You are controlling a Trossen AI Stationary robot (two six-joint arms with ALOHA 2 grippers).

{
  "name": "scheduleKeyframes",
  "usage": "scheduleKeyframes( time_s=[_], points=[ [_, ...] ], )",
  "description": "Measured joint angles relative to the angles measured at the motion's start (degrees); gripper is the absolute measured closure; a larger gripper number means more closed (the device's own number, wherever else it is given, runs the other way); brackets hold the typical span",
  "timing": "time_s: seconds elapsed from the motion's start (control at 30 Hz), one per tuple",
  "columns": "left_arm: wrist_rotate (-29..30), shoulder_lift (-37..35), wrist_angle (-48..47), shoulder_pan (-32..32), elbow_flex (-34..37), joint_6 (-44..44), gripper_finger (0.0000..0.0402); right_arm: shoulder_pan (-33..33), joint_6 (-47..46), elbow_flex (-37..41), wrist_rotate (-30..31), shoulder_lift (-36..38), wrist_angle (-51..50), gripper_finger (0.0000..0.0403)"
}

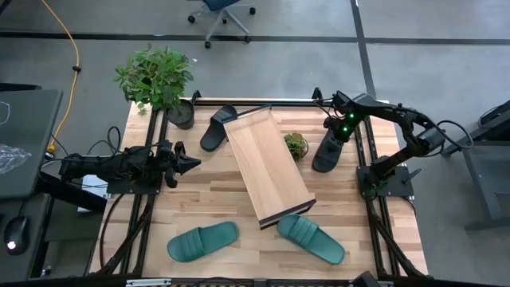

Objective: Pick and place slides into the shelf
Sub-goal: Put the right black slipper on the shelf

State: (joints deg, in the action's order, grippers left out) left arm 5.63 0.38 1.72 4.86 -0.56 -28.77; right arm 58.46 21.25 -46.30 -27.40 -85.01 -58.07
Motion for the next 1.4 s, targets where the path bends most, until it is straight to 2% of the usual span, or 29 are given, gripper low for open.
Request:
scheduleKeyframes(
  time_s=[0.13,0.47,0.83,1.03,1.4],
  points=[
    [0.0,0.0,0.0,0.0,0.0,0.0,0.0401,0.0,-0.2,0.0,0.0,0.0,-0.4,0.0399],
    [-0.1,0.0,0.0,0.0,0.0,0.4,0.0401,0.0,-0.6,-1.7,0.4,0.5,-4.9,0.0401],
    [-0.1,0.0,0.0,0.0,0.0,0.4,0.0401,0.0,-6.3,-8.3,1.3,10.4,-6.3,0.0402],
    [-0.1,0.0,0.0,0.0,0.0,0.4,0.0401,0.0,-8.1,-12.5,4.8,15.3,-10.0,0.0402],
    [-0.1,0.0,0.0,0.0,0.0,1.4,0.0401,0.0,-15.7,-19.3,4.6,22.2,-12.1,0.0403]
  ],
)
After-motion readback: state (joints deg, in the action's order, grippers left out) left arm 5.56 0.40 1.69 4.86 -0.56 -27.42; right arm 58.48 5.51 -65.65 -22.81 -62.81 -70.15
